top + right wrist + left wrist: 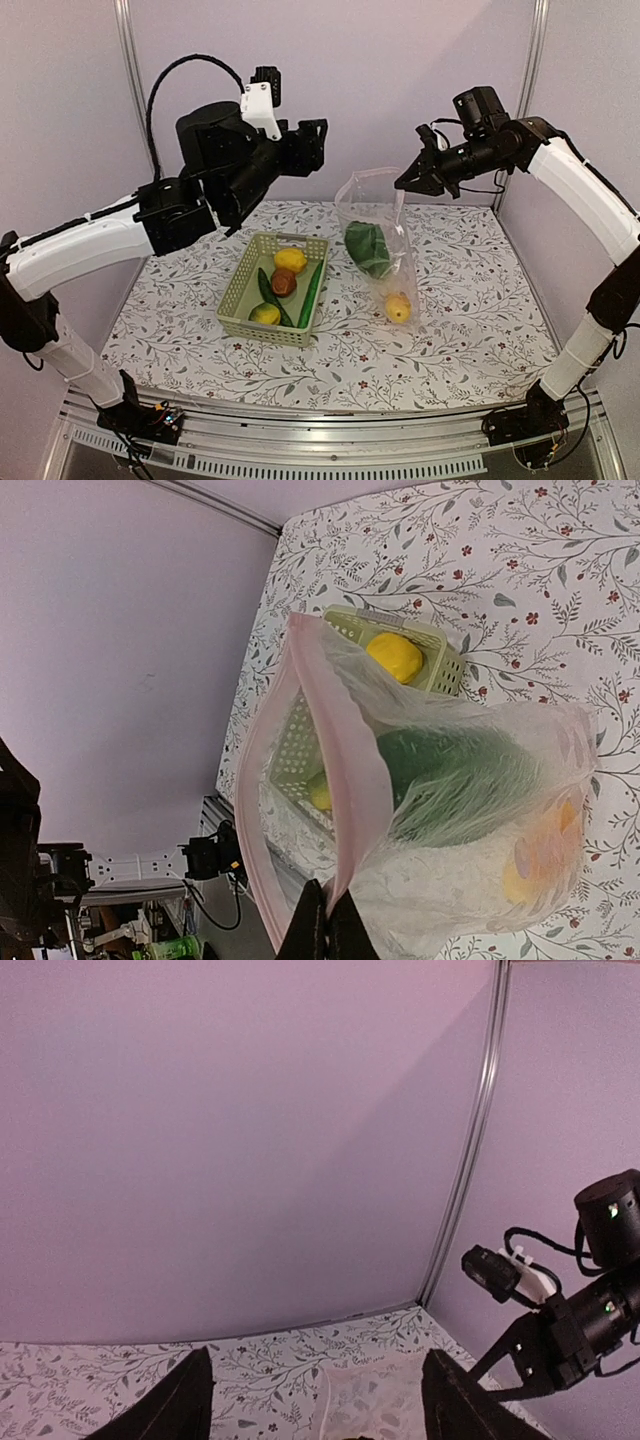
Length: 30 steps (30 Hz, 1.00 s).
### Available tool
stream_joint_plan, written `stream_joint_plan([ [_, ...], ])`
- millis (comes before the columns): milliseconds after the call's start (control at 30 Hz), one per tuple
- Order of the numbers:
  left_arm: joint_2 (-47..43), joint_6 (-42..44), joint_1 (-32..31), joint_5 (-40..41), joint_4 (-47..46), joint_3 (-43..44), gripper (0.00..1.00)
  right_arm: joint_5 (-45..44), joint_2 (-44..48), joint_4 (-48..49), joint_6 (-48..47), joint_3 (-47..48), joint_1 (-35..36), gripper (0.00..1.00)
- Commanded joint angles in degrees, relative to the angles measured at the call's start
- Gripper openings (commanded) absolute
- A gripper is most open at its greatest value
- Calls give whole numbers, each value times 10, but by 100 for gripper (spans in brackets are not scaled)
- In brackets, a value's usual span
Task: Place the food in the zip-top bag and seal the zipper
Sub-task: Move the fake vegetable to the bin.
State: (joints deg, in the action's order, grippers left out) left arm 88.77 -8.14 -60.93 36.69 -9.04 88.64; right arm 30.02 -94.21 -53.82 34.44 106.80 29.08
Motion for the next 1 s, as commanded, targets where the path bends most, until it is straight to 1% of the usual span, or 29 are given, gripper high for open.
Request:
stream_joint_plan([
  [0, -50, -105, 36, -2, 214, -69, 71, -18, -7, 7, -22, 17, -3, 0],
  [100, -68, -151, 77, -43, 315, -79, 70, -31, -5, -2, -35, 21, -3, 0],
  [200, -71, -160, 112, -103, 388, -92, 68, -42, -1, -11, -47, 23, -6, 0],
  [300, -62, -188, 141, -155, 437, -109, 62, -48, 5, -13, -54, 22, -9, 0],
  [400, -47, -232, 174, -228, 456, -140, 58, -53, 9, -15, -58, 20, -11, 0],
  [533, -12, -253, 190, -286, 456, -175, 60, -51, 15, -17, -63, 14, -17, 0],
  [667, 38, -259, 193, -316, 476, -180, 61, -44, 19, -17, -65, 8, -23, 0],
  [767, 72, -256, 192, -359, 493, -177, 65, -44, 21, -20, -69, 5, -24, 0],
  [867, 104, -253, 192, -362, 524, -157, 69, -44, 28, -13, -69, -9, -24, 0],
  [967, 125, -250, 193, -362, 540, -135, 69, -42, 37, -8, -66, -20, -25, 0],
])
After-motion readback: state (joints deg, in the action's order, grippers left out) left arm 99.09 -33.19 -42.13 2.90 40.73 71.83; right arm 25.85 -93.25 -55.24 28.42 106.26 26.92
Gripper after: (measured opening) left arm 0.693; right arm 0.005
